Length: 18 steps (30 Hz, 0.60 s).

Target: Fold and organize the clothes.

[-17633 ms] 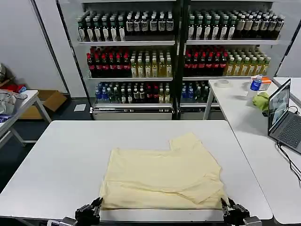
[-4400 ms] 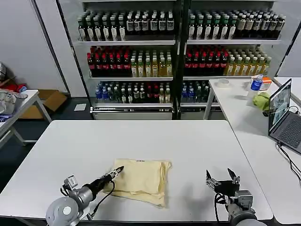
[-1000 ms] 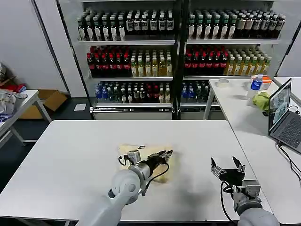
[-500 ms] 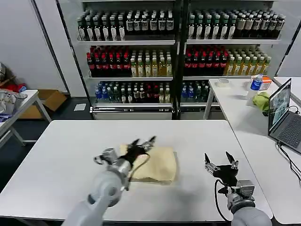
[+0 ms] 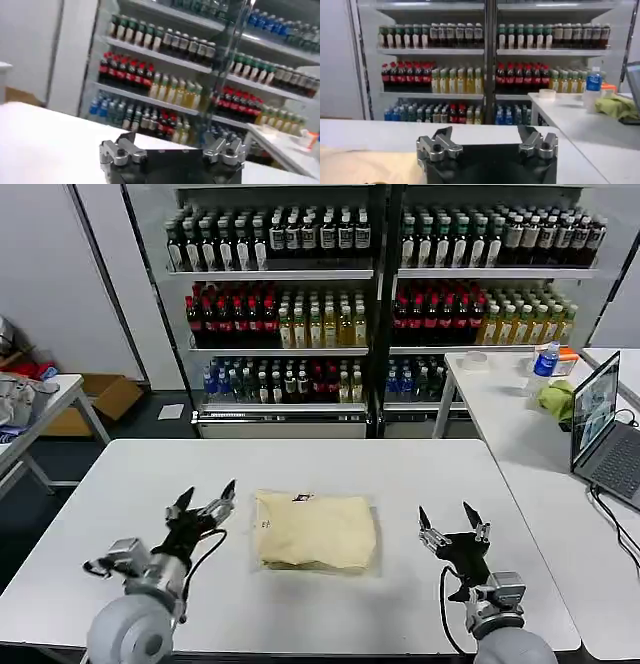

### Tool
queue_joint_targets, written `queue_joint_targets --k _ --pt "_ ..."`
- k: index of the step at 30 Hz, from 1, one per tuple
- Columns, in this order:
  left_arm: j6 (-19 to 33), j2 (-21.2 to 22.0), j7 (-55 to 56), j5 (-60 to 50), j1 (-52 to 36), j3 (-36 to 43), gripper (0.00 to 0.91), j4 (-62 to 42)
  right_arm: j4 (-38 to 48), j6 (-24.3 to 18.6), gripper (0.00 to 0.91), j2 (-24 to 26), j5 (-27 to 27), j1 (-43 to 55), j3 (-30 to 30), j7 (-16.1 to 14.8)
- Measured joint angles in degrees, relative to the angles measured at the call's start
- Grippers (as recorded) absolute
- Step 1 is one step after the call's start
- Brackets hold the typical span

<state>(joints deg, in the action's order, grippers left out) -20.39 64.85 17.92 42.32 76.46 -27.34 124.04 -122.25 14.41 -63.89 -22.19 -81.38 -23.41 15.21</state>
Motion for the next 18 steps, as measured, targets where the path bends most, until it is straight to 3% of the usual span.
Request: queue_joint_targets --k 18 --pt "2.77 0.87 -2.52 -13.67 12.77 -1.21 0.907 6.17 -0.9 -0.86 0.907 -1.21 1.69 -1.17 1.16 -0.08"
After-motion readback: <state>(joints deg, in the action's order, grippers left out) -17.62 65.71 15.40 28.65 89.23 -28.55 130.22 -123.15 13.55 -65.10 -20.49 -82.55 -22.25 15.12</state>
